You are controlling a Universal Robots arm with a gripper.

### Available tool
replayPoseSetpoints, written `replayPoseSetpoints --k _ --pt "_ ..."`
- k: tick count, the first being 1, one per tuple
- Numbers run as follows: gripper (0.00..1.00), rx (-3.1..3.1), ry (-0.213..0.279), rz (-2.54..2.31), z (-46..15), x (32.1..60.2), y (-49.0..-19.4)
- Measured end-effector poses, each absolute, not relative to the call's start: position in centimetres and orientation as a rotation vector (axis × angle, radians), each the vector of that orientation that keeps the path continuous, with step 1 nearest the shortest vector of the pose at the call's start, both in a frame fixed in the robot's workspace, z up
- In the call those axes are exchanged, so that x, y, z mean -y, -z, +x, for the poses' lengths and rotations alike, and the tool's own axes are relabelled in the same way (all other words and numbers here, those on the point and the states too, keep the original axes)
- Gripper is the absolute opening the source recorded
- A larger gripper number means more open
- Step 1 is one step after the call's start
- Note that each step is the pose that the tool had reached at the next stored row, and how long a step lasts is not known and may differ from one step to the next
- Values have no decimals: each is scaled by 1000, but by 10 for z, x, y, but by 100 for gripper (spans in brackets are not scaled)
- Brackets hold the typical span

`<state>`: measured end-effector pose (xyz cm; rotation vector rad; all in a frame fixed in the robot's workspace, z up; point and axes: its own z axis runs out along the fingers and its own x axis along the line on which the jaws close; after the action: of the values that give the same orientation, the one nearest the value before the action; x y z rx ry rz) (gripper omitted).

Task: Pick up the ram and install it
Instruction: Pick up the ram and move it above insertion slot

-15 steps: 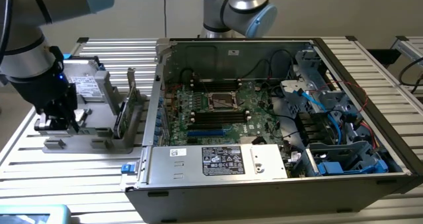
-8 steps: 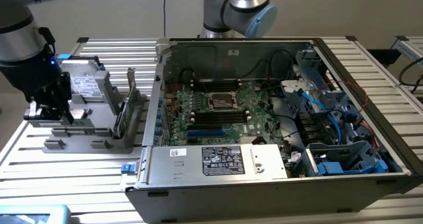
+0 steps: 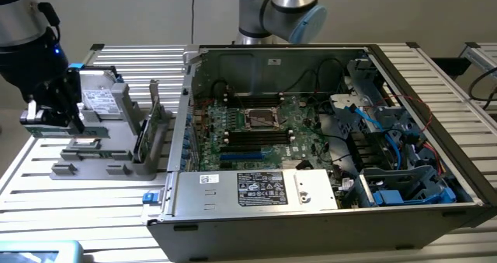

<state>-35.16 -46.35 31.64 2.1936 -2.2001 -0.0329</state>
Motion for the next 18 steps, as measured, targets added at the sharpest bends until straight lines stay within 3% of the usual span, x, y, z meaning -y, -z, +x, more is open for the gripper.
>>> replayPoseSetpoints --k 18 --pt "13 2197 47 2191 -285 467 -393"
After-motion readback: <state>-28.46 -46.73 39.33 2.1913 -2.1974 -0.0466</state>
